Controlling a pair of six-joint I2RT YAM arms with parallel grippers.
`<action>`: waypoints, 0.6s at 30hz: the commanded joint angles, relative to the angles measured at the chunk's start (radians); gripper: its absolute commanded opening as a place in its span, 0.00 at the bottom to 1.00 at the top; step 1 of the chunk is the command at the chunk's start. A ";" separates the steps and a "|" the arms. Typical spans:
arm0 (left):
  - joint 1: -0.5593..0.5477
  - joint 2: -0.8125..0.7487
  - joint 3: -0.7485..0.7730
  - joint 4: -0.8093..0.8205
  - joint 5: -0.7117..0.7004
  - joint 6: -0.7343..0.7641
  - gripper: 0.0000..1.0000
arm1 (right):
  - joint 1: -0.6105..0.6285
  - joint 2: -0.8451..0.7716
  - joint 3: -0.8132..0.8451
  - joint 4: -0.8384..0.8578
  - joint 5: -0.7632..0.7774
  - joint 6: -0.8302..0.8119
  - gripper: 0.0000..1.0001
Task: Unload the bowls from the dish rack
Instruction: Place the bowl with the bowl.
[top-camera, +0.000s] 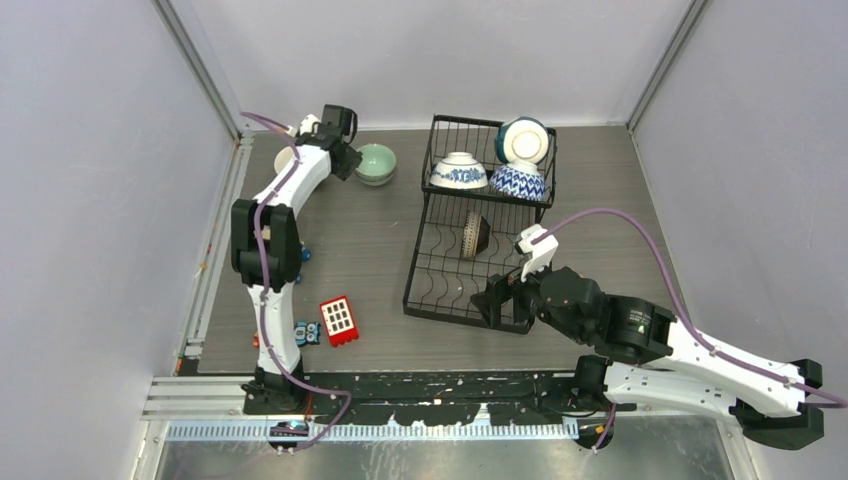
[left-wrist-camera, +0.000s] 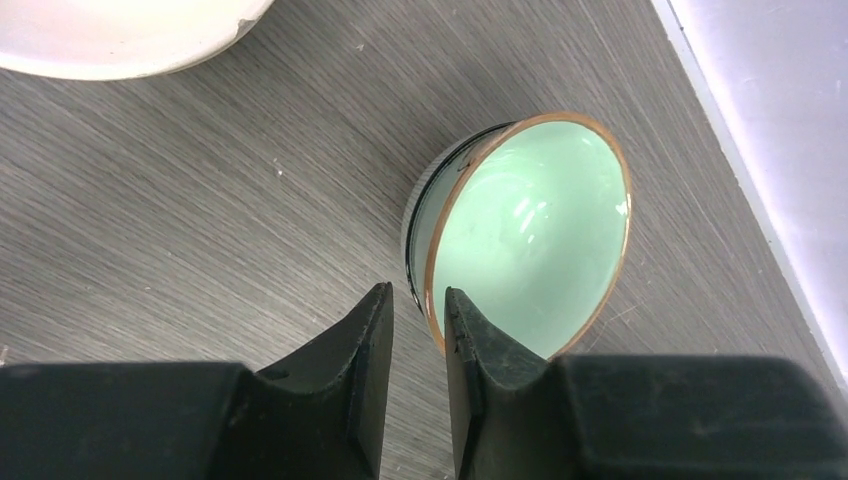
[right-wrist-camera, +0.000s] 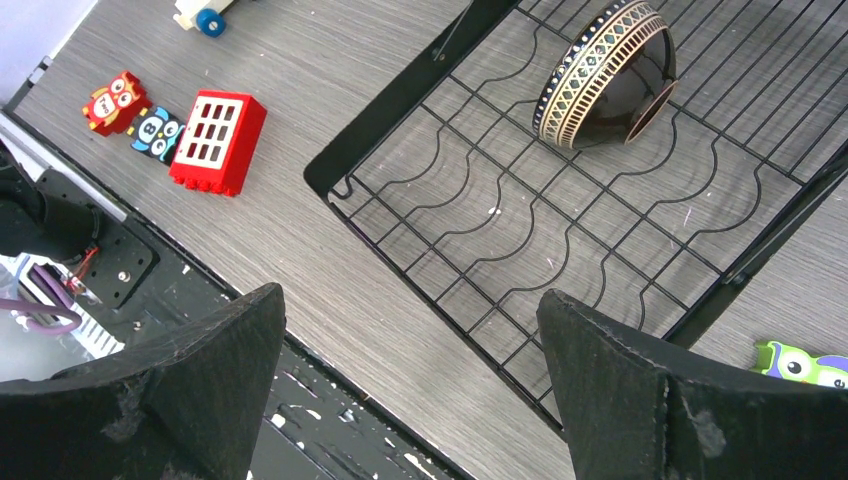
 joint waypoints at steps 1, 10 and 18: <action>0.009 0.018 0.038 -0.004 -0.011 0.015 0.26 | 0.004 -0.013 0.036 0.011 0.025 0.002 1.00; 0.011 0.029 0.025 0.020 -0.005 0.014 0.13 | 0.003 -0.015 0.036 0.007 0.028 0.001 1.00; 0.012 0.043 0.021 0.033 0.003 0.012 0.09 | 0.004 -0.012 0.034 0.005 0.031 0.000 1.00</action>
